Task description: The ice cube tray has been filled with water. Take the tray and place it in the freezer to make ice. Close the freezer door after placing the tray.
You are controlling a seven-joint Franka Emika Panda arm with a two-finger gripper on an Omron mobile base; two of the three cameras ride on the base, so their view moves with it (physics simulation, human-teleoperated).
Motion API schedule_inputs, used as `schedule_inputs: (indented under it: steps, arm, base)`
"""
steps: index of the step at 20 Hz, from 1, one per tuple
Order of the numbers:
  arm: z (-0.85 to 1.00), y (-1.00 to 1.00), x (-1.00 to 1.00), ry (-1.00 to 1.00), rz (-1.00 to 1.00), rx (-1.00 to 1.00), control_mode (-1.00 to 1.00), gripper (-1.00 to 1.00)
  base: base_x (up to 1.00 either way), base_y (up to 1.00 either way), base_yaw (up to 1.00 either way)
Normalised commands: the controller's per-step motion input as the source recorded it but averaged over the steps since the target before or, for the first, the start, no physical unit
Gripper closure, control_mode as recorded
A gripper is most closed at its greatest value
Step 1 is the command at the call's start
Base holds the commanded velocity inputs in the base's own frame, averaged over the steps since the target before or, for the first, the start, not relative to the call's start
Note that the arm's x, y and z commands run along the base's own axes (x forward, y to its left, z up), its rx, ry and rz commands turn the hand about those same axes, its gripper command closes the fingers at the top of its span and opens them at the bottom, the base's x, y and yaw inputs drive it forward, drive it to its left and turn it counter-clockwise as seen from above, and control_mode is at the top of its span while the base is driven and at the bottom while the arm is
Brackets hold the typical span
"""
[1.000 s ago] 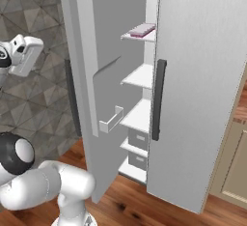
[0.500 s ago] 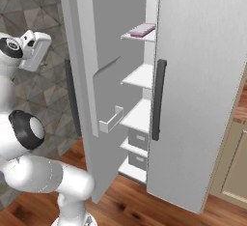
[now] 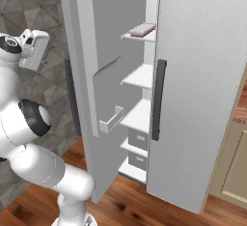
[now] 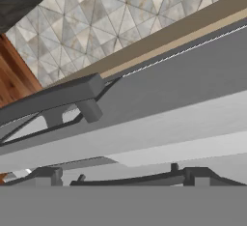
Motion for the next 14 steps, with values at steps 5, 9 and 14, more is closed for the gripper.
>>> schedule_inputs:
  steps: [5, 9, 14]
  arm:
    - [-0.19, 0.00, 0.27, 0.01, 0.00, -0.11, -1.00, -1.00]
    - [-0.34, 0.00, 0.30, 0.00, 0.00, -0.12, -1.00, -1.00]
    - [-0.19, 0.00, 0.31, 0.00, -0.01, -0.09, -1.00, -1.00]
  base:
    - [0.00, 0.00, 0.00]
    - [0.00, 0.00, 0.00]
    - [0.00, 0.00, 0.00]
